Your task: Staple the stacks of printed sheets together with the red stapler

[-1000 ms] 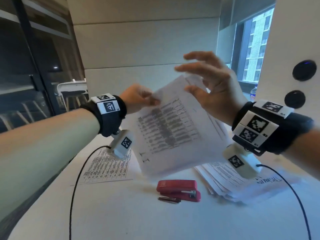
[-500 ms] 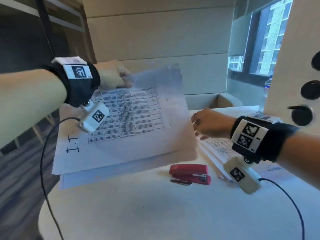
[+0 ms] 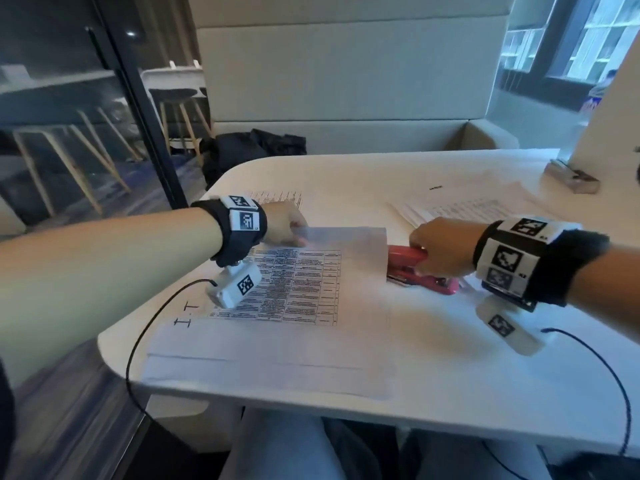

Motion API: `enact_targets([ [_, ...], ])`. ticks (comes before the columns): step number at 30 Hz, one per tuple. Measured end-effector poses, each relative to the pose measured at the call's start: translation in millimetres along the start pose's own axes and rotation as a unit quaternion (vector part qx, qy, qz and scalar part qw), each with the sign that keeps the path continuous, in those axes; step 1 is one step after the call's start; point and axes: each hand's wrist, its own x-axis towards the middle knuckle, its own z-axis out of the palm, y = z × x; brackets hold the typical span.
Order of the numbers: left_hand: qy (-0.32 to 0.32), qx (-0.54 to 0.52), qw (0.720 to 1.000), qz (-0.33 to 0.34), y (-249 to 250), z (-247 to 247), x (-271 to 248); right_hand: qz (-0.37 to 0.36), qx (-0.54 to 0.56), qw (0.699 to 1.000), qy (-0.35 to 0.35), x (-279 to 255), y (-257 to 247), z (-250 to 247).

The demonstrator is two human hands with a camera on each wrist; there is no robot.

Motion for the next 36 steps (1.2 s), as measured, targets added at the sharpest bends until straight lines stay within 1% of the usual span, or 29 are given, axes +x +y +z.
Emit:
enact_targets([
  [3,0.012,0.058,0.998,-0.005,9.4,1.7,0.1,0.049,0.024,0.998,0.008,2.6,14.4,-0.8],
  [4,0.013,0.08,0.997,-0.008,11.0,1.7,1.6,0.058,0.038,0.997,0.021,2.4,18.1,-2.9],
  [6,0.008,0.102,0.995,0.019,17.7,0.5,-0.5,0.055,0.067,0.994,0.065,0.5,21.8,-8.0],
  [7,0.0,0.103,0.994,0.045,22.4,0.7,-3.6,0.043,0.085,0.992,0.086,-1.2,20.8,-10.9],
  [8,-0.021,0.103,0.992,0.069,27.3,2.7,-7.8,0.026,0.099,0.99,0.094,-3.6,18.0,-13.0],
  [10,-0.073,0.106,0.985,0.115,38.1,10.1,-19.3,-0.014,0.109,0.991,0.072,-10.1,8.2,-14.1],
  [13,-0.132,0.132,0.973,0.138,47.9,27.2,-36.1,-0.064,0.097,0.993,-0.005,-19.3,-8.7,-5.4],
  [15,-0.152,0.141,0.971,0.12,47.5,36.2,-43.4,-0.09,0.075,0.992,-0.051,-21.7,-18.7,4.9],
  [17,-0.162,0.157,0.97,0.087,45.0,41.7,-47.5,-0.114,0.057,0.99,-0.065,-21.5,-25.4,13.8],
  [21,-0.177,0.142,0.972,0.056,44.0,45.8,-50.2,-0.159,0.028,0.986,-0.033,-20.0,-32.4,19.8],
  [26,-0.178,0.125,0.975,0.049,44.6,45.8,-49.8,-0.174,-0.035,0.984,-0.026,-13.0,-38.5,22.2],
  [33,-0.172,0.106,0.978,0.05,43.0,47.6,-50.5,-0.203,0.012,0.979,-0.025,-6.2,-46.1,25.5],
  [34,-0.171,0.102,0.979,0.052,42.8,47.7,-50.5,-0.21,0.011,0.977,-0.019,-6.2,-47.4,24.9],
  [36,-0.171,0.093,0.979,0.054,42.1,47.9,-50.6,-0.238,0.002,0.971,0.02,-5.2,-50.0,23.1],
])
